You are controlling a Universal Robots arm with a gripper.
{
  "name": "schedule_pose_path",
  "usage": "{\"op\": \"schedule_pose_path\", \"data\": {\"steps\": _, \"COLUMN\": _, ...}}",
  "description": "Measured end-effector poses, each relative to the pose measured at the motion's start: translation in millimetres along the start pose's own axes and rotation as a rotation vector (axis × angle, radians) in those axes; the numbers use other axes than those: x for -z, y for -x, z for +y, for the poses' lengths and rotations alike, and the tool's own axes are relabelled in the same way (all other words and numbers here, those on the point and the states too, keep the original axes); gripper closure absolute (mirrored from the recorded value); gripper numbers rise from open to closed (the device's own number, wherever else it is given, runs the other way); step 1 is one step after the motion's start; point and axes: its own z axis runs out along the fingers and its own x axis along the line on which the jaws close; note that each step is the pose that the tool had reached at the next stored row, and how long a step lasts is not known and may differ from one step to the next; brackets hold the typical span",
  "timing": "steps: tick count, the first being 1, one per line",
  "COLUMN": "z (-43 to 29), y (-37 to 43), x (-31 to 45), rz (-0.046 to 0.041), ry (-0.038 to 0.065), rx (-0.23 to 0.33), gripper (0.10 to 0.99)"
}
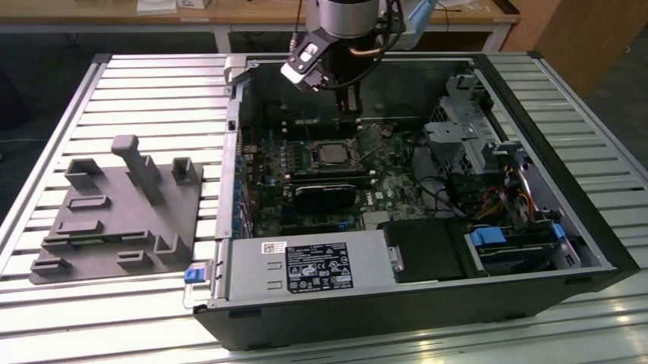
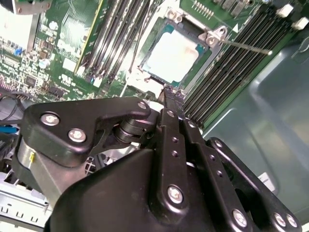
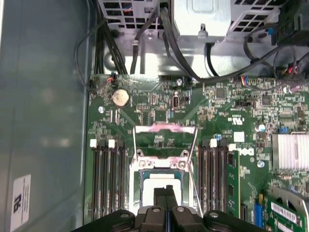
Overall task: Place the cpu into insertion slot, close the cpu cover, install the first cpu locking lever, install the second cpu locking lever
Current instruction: 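Close the cpu cover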
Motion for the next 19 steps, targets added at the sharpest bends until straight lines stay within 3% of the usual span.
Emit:
{"op": "schedule_pose_path", "data": {"steps": 7, "z": 10.6, "y": -0.1, "x": -0.9, "rz": -0.0001, "ry": 0.000, "rx": 0.000, "gripper": 0.980}}
{"op": "schedule_pose_path", "data": {"steps": 19, "z": 14.3, "y": -0.1, "x": 3.3, "rz": 0.0000, "ry": 0.000, "rx": 0.000, "gripper": 0.980}}
